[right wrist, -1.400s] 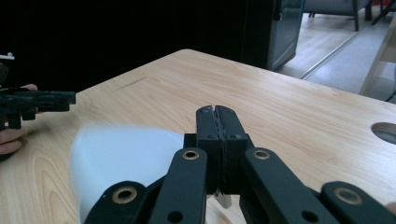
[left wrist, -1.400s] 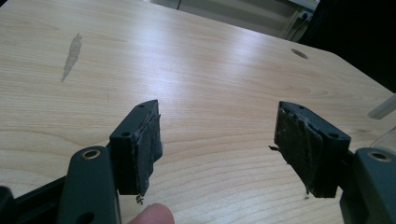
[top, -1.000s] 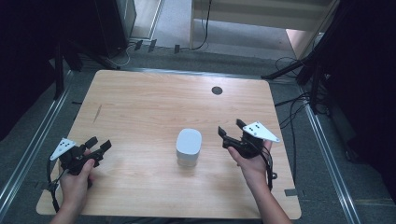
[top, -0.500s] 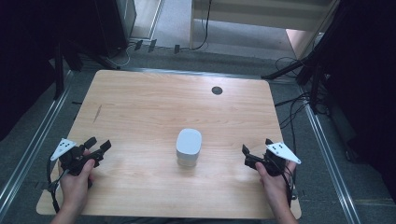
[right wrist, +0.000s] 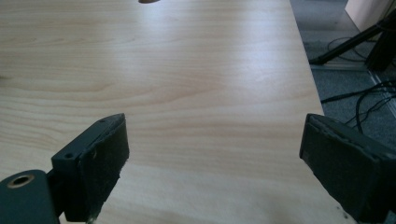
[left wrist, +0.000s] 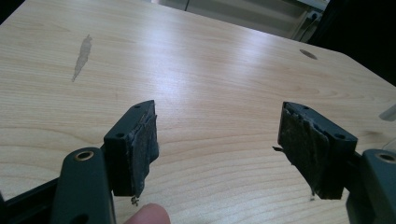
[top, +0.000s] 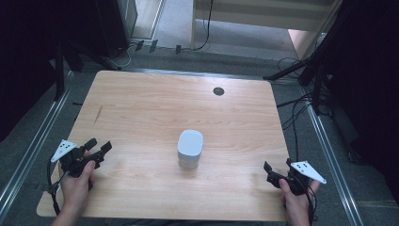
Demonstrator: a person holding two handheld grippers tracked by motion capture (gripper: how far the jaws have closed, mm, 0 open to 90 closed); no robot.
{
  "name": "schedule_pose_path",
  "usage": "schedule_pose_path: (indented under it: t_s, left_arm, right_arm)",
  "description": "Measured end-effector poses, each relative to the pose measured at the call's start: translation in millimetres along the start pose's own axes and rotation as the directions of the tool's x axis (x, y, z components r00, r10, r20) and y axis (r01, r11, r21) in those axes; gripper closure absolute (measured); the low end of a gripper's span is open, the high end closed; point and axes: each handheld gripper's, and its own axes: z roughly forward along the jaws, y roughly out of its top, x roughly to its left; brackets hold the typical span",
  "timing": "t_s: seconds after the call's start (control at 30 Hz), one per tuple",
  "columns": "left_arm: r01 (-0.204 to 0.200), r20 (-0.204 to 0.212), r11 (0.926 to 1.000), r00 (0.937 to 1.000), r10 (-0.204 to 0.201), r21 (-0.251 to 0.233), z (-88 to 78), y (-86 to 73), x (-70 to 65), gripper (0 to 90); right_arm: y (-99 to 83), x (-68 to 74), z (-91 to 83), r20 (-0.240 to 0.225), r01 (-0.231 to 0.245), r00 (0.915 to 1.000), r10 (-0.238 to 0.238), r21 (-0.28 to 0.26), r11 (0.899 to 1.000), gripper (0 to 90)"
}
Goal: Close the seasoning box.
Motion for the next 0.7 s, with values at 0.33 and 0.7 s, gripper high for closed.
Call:
schedule_pose_path:
  t_s: [0.33,0.7]
  left_arm:
    - [0.005,0.001,1.0,1.0,-0.005,0.005,0.9,0.5,0.7,28.7]
    - [-0.008,0.001,0.9998,1.0,0.008,0.018,2.5,0.8,0.1,30.0]
  right_arm:
    - [-10.5,-6.5,-9.6,0.006,0.02,0.9998,-0.02,0.003,1.0,12.1]
    - [-9.7,-9.4,-8.6,0.019,-0.014,0.9997,0.014,0.003,1.0,13.2]
